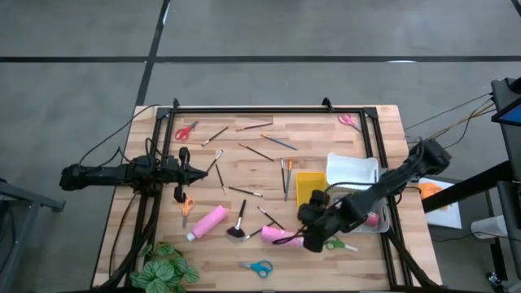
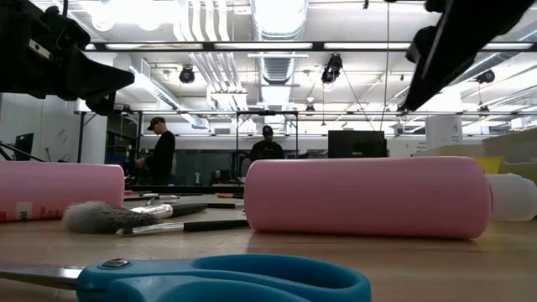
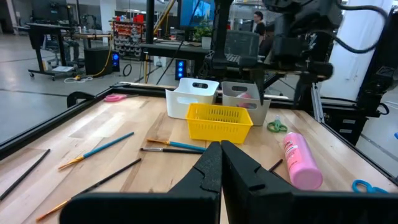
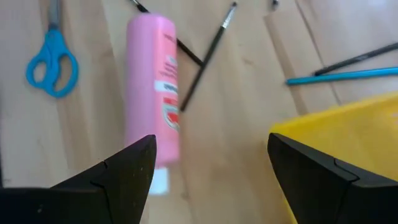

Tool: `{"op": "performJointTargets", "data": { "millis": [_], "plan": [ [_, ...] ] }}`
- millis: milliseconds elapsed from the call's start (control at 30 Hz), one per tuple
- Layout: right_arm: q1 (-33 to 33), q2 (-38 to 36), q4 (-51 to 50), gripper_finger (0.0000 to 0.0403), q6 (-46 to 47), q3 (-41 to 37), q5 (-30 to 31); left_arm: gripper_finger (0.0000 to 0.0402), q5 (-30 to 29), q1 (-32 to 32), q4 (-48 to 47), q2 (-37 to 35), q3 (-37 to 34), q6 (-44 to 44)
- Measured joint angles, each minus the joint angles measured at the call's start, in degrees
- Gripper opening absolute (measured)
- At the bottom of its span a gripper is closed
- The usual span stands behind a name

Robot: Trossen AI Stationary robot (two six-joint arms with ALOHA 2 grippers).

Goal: Pick & Place Paint Supplies
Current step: Put the pink paint bottle into the gray bin

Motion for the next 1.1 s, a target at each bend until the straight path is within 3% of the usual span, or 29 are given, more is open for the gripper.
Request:
{"op": "performJointTargets", "data": {
  "millis": [200,400,900,1100],
  "plan": [
    [0.00,7.17,-7.21,0.0306,-0.98,8.63,-1.36,0.0003,0.00,-0.01,-0.01,0.00,0.01,0.00],
    [-0.24,9.89,-10.02,0.0306,-0.56,13.61,-2.07,0.0003,0.00,0.01,-0.01,0.00,-0.01,0.00],
    [0.28,12.56,-3.75,0.0306,0.39,10.14,-4.77,0.0003,0.00,0.00,-0.01,0.00,-0.01,0.01],
    [0.05,14.10,-0.95,0.0306,0.33,9.20,-8.54,0.0003,0.00,0.01,0.01,-0.02,-0.01,0.02]
  ]
}}
